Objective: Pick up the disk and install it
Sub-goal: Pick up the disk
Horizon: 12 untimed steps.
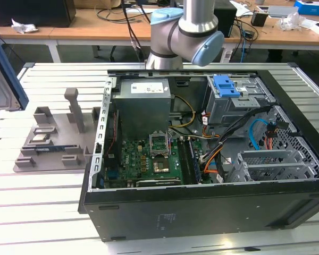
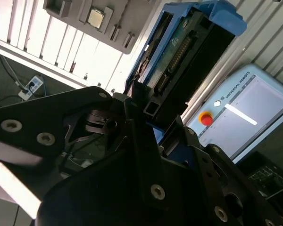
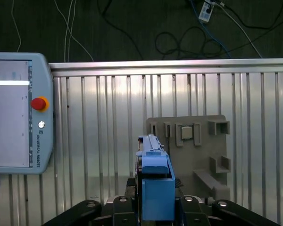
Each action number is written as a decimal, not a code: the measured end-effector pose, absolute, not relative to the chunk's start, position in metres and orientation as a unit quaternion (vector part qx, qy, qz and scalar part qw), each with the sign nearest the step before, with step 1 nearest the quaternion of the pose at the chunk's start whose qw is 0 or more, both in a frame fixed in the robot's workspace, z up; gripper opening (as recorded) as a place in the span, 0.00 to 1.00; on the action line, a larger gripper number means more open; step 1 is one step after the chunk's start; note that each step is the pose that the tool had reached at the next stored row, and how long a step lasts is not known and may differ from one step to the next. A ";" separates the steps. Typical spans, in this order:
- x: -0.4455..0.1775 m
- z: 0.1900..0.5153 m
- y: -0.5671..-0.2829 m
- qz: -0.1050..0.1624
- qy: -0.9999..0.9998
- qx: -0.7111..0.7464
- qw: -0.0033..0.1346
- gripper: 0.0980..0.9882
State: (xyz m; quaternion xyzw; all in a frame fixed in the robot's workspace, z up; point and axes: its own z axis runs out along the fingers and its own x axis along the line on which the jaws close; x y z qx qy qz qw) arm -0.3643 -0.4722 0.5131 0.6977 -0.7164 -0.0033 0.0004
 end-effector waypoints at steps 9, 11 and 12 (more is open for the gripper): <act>-0.364 0.513 -0.499 -0.003 -0.717 0.698 0.000 0.30; -0.364 0.513 -0.504 -0.003 -0.717 0.698 0.000 0.30; -0.364 0.513 -0.506 -0.003 -0.717 0.698 0.000 0.30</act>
